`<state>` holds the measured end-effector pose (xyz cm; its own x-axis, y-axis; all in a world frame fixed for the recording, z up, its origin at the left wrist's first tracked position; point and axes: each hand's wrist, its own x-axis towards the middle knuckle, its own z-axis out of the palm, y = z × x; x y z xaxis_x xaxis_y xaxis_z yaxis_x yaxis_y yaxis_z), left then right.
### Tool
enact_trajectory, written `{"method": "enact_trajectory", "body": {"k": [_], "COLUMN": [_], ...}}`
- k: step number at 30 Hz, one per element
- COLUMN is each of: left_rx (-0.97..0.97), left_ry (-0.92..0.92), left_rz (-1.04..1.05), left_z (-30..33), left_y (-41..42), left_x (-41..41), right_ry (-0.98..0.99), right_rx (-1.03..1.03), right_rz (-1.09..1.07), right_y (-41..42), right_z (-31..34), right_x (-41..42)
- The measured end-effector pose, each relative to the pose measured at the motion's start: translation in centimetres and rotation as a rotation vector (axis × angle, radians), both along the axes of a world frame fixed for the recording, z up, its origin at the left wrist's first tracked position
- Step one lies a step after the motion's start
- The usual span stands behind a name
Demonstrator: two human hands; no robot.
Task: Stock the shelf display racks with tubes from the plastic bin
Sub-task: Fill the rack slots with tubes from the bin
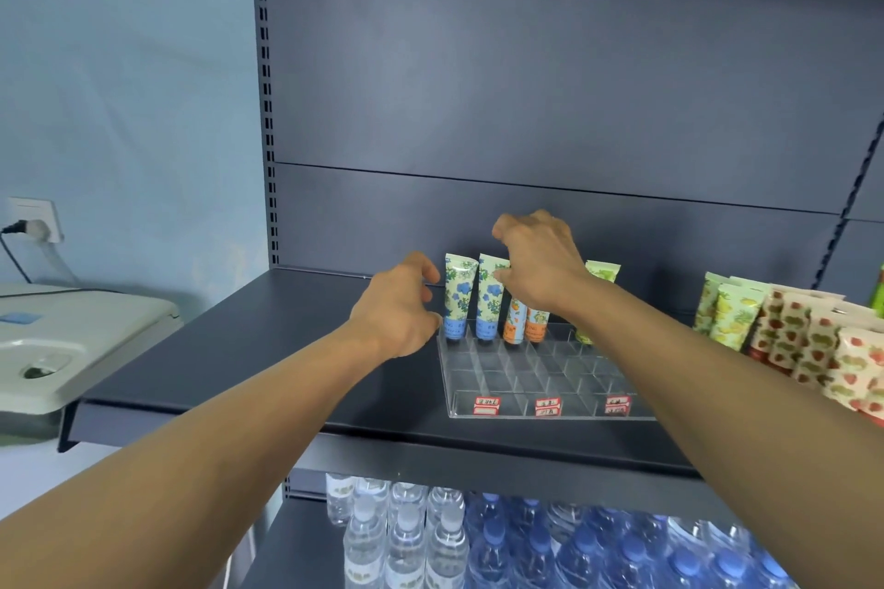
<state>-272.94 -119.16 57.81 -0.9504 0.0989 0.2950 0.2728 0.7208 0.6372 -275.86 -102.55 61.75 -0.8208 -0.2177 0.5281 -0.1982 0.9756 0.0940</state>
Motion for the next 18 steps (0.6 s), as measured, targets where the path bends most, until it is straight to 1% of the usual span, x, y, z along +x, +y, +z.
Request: {"method": "enact_trajectory", "body": {"k": [7,14,18], "left_rx": [-0.028,-0.079,-0.115], "left_ry": [0.021,0.021,0.029], "left_rz": [-0.018,-0.04,-0.023], "left_z": [1.3,1.4,1.4], "left_y": [2.1,6.2,7.4], "left_x": [3.4,8.3,10.3], "right_ry": [-0.078,-0.163,-0.172], "right_rx": [-0.153,-0.18,-0.203], "right_rz": [0.042,0.049,0.075], "right_y": [3.6,8.2,9.4], "right_z": [0.8,-0.1,-0.2], "right_x": [6.0,12.6,13.9]}}
